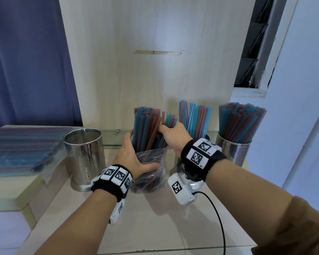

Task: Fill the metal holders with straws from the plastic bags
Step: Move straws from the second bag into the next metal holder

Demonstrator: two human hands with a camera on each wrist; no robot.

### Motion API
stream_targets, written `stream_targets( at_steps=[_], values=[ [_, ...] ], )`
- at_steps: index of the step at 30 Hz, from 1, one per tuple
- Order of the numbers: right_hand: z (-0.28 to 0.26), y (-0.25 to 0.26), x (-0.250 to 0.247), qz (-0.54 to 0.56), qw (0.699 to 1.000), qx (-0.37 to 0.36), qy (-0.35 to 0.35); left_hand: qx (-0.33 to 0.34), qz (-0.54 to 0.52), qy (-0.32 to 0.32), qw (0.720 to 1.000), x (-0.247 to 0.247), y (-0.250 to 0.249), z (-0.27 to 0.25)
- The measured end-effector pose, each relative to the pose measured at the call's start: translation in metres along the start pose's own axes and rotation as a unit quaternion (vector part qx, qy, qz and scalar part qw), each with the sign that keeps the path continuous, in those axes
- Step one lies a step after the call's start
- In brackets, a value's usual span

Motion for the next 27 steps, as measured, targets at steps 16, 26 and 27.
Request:
stream_targets(
  at_steps=[16, 26, 27],
  values=[
    [-0.006, 0.003, -0.003, 0.046, 0.998, -0.042, 0.006, 0.002, 0.004, 0.017, 1.0, 0.001, 0.001, 0.001],
    [-0.009, 0.018, -0.011, 0.038, 0.997, -0.042, -0.051, -0.001, 0.004, 0.018, 1.0, 0.001, 0.001, 0.001],
    [-0.007, 0.023, -0.014, 0.042, 0.995, -0.049, -0.069, 0.001, 0.003, 0.017, 1.0, 0.0, 0.001, 0.001]
  ],
)
Point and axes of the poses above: each hand's wrist, its own z-axis towards the middle knuckle, its own x-axis out of the palm, y = z × x, the point moved 6 cm from there along z, towards the middle knuckle, and after that the axes turned 8 degrees about x, right-handed, at the moved point
